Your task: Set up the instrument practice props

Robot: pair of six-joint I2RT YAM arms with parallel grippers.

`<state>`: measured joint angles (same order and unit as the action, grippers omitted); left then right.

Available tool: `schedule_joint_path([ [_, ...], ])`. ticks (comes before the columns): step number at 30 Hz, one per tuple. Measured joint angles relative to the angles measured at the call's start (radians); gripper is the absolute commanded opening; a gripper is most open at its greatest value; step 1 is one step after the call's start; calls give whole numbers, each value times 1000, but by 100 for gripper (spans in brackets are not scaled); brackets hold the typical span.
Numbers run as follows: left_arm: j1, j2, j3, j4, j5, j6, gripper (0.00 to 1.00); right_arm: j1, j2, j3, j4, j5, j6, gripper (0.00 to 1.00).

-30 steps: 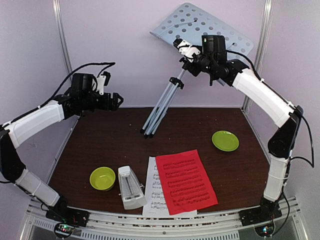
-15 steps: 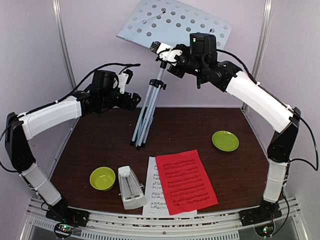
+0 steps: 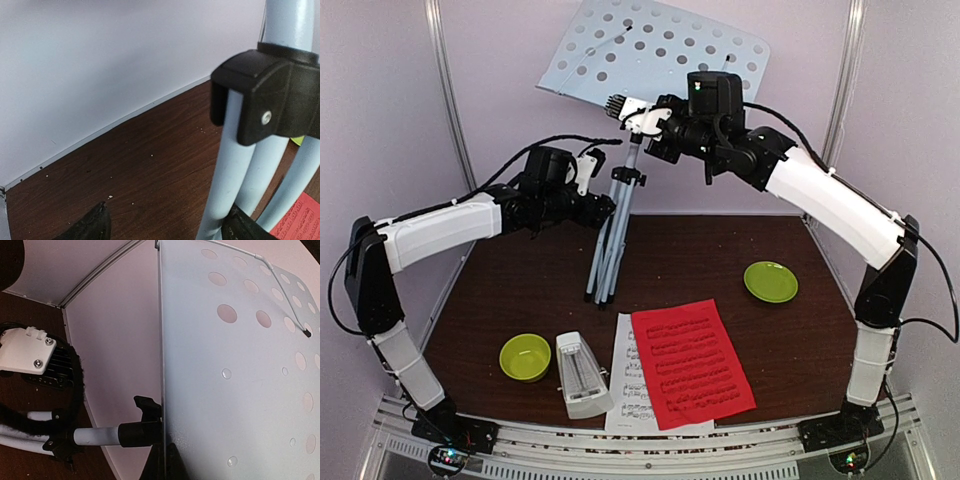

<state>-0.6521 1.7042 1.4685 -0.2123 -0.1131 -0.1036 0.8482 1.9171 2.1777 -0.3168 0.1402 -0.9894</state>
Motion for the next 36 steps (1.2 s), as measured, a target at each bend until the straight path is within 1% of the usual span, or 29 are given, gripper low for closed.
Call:
schedule_joint_path([
  [3,-2,5,0,0,-12,-4,73,5,0,-2,0,8,-8,0],
  [7,-5,14,4,0,-55,-11,70,16,0,-4,7,12,-18,0],
  [10,-7,25,13,3,-71,-11,66,24,0,-4,14,14,-31,0],
  [14,-9,26,13,6,-67,19,49,30,0,-4,22,14,-41,0],
  [19,-15,26,9,26,-47,106,32,31,0,-4,29,14,-56,0],
  [22,-18,26,9,34,-35,151,21,31,0,-4,38,14,-64,0],
  [23,-18,26,9,36,-30,167,18,31,0,-4,40,14,-66,0],
  [29,-17,23,-5,63,-20,246,12,31,-5,-5,42,14,-87,0],
  [36,-18,-16,-93,160,-22,358,7,30,-29,-8,20,10,-116,0],
])
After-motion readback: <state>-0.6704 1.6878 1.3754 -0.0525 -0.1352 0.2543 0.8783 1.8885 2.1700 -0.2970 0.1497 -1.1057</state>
